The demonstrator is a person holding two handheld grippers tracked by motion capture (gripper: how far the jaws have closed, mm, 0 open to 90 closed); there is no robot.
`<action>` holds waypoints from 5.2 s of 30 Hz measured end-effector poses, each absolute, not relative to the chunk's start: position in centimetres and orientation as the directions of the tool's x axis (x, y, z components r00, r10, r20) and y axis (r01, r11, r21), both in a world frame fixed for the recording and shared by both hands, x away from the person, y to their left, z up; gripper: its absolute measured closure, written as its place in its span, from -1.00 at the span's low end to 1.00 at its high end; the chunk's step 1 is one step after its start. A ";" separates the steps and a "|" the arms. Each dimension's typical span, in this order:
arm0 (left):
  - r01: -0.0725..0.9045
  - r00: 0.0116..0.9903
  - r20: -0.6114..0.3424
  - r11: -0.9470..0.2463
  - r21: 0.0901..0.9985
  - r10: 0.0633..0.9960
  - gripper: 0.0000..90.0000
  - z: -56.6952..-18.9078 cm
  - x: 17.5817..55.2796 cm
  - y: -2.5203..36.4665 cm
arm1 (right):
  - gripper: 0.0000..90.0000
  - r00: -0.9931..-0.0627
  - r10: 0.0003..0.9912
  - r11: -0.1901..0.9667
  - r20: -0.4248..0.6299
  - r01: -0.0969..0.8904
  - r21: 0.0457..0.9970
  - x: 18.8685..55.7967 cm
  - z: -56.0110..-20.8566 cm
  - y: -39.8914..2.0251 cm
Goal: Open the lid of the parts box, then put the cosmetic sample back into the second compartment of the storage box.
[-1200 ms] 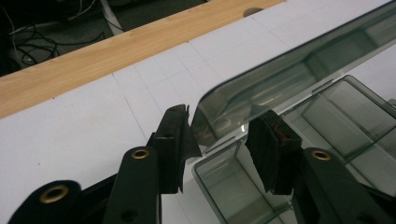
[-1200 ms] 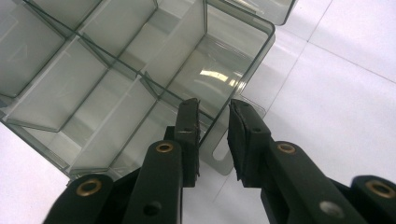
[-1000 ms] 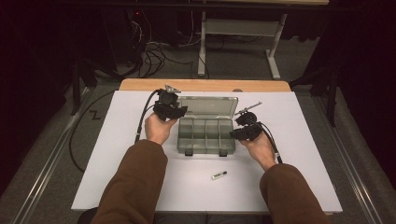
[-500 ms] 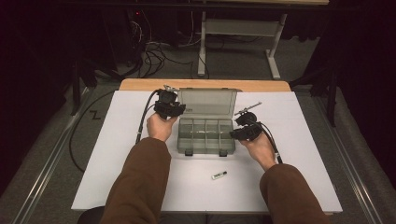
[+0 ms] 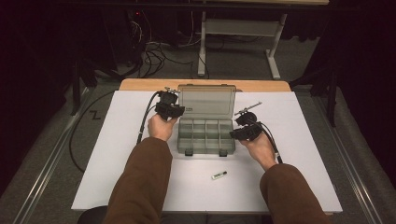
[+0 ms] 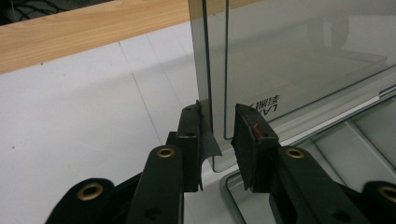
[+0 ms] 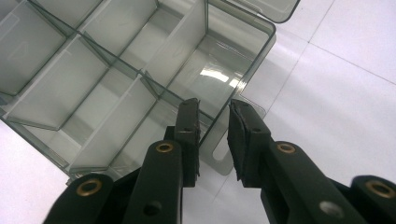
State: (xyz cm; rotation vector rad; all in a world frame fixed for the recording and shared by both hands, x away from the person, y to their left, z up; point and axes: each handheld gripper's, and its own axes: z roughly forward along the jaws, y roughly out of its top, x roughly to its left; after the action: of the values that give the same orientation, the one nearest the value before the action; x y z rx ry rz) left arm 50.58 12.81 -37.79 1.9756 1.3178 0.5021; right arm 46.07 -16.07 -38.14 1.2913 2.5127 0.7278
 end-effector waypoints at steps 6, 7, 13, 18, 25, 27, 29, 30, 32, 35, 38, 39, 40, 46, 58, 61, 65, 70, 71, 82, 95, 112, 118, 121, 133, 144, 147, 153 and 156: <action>0.654 0.410 -0.048 -0.256 0.712 0.911 0.61 -38.2 50.7 12.7 | 0.67 -0.584 0.811 0.487 0.026 0.700 0.523 46.0 -38.1 -16.0; 0.657 0.410 -0.046 -0.260 0.708 0.911 0.62 -38.2 50.7 12.6 | 0.67 -0.584 0.811 0.487 0.026 0.699 0.523 46.0 -38.1 -16.0; 0.667 0.412 -0.037 -0.274 0.693 0.911 0.63 -38.6 50.9 12.5 | 0.66 -0.586 0.810 0.488 0.027 0.699 0.523 46.1 -38.1 -16.1; 0.669 0.431 0.019 -0.334 0.664 0.902 0.63 -39.0 50.8 12.1 | 0.66 -0.585 0.811 0.488 0.025 0.699 0.523 46.0 -38.1 -16.0; 0.675 0.431 0.014 -0.333 0.658 0.902 0.65 -39.1 51.0 12.2 | 0.66 -0.580 0.814 0.483 0.026 0.701 0.524 46.0 -38.2 -16.0; 0.670 0.436 0.023 -0.341 0.659 0.900 0.60 -39.1 50.9 12.2 | 0.67 -0.580 0.814 0.484 0.022 0.700 0.525 46.0 -38.2 -16.0; 0.661 0.444 0.035 -0.354 0.662 0.895 0.51 -39.0 50.9 12.2 | 0.66 -0.579 0.815 0.483 0.022 0.700 0.526 46.0 -38.2 -16.0; 0.661 0.446 0.033 -0.354 0.662 0.894 0.47 -38.9 50.9 12.3 | 0.67 -0.580 0.814 0.484 0.022 0.699 0.526 46.0 -38.2 -16.0; 0.664 0.443 0.026 -0.348 0.662 0.896 0.41 -38.9 50.8 12.5 | 0.67 -0.582 0.813 0.485 0.023 0.699 0.526 46.0 -38.2 -16.0; 0.662 0.446 0.024 -0.348 0.664 0.895 0.32 -38.7 50.7 12.5 | 0.66 -0.580 0.814 0.483 0.027 0.701 0.524 46.0 -38.2 -16.0; 0.661 0.451 0.019 -0.349 0.665 0.892 0.18 -38.6 50.6 12.4 | 0.66 -0.580 0.814 0.483 0.024 0.700 0.527 45.9 -38.2 -16.0; 0.661 0.454 0.019 -0.351 0.663 0.891 0.14 -38.6 50.5 12.4 | 0.66 -0.579 0.815 0.482 0.023 0.700 0.527 45.9 -38.2 -16.0; 0.661 0.462 0.028 -0.366 0.655 0.886 0.11 -38.6 50.4 12.4 | 0.66 -0.579 0.815 0.482 0.024 0.700 0.527 45.9 -38.2 -16.0; 0.662 0.475 0.020 -0.373 0.650 0.880 0.03 -38.2 50.0 12.5 | 0.66 -0.579 0.815 0.482 0.026 0.700 0.527 46.0 -38.2 -16.0; 0.690 0.492 -0.016 -0.379 0.617 0.870 0.00 -36.9 48.9 13.3 | 0.65 -0.598 0.801 0.507 -0.007 0.673 0.538 45.8 -38.1 -15.9; 0.692 0.502 -0.022 -0.386 0.611 0.865 0.00 -36.5 48.4 13.6 | 0.67 -0.600 0.800 0.505 -0.003 0.670 0.544 45.7 -38.0 -15.9; 0.676 0.517 -0.010 -0.401 0.619 0.856 0.00 -36.3 47.7 13.7 | 0.66 -0.608 0.794 0.504 0.004 0.661 0.556 45.4 -37.6 -16.1; 0.664 0.521 -0.017 -0.392 0.637 0.854 0.01 -36.7 46.8 14.2 | 0.64 -0.616 0.787 0.499 0.010 0.647 0.577 44.8 -37.2 -16.8; 0.664 0.521 -0.017 -0.392 0.637 0.854 0.01 -36.7 46.8 14.2 | 0.64 -0.616 0.787 0.499 0.010 0.647 0.577 44.8 -37.2 -16.8; 0.647 0.539 -0.016 -0.402 0.648 0.842 0.03 -36.9 44.6 14.9 | 0.59 -0.629 0.777 0.489 0.029 0.632 0.601 44.0 -37.2 -18.1; 0.620 0.555 0.004 -0.417 0.664 0.832 -0.03 -36.7 42.6 15.4 | 0.52 -0.646 0.763 0.489 0.028 0.605 0.629 42.6 -37.3 -18.9; 0.606 0.558 -0.014 -0.396 0.690 0.830 -0.07 -37.5 40.2 16.2 | 0.45 -0.640 0.767 0.444 0.043 0.578 0.685 40.4 -37.4 -21.9; 0.592 0.565 -0.015 -0.392 0.704 0.825 -0.07 -37.5 39.5 16.1 | 0.44 -0.632 0.774 0.421 0.046 0.567 0.708 39.5 -37.2 -22.8; 0.587 0.572 -0.016 -0.396 0.707 0.820 -0.07 -37.6 39.0 15.9 | 0.43 -0.629 0.776 0.413 0.051 0.568 0.712 39.3 -37.3 -23.1; 0.573 0.586 -0.012 -0.404 0.713 0.810 -0.08 -37.8 38.1 15.7 | 0.36 -0.627 0.776 0.380 0.063 0.544 0.748 37.9 -37.8 -24.4; 0.559 0.593 -0.006 -0.407 0.722 0.805 -0.08 -37.7 37.0 16.0 | 0.27 -0.612 0.789 0.337 0.059 0.512 0.790 36.1 -39.1 -25.8; 0.561 0.592 -0.010 -0.403 0.723 0.806 -0.08 -37.8 36.8 15.9 | 0.26 -0.608 0.792 0.330 0.060 0.508 0.796 35.8 -39.3 -26.1; 0.553 0.598 0.002 -0.414 0.723 0.801 -0.08 -38.1 36.2 16.0 | 0.22 -0.601 0.796 0.303 0.066 0.491 0.817 34.8 -39.5 -26.7; 0.556 0.594 0.013 -0.422 0.716 0.804 -0.08 -38.4 36.0 16.1 | 0.17 -0.597 0.800 0.300 0.059 0.484 0.822 34.5 -40.0 -27.0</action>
State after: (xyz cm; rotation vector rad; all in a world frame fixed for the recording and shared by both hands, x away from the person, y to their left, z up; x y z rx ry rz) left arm 35.97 16.08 -38.38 2.1400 1.0727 0.4684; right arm 34.50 -26.96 -39.96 1.1523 2.2116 1.2049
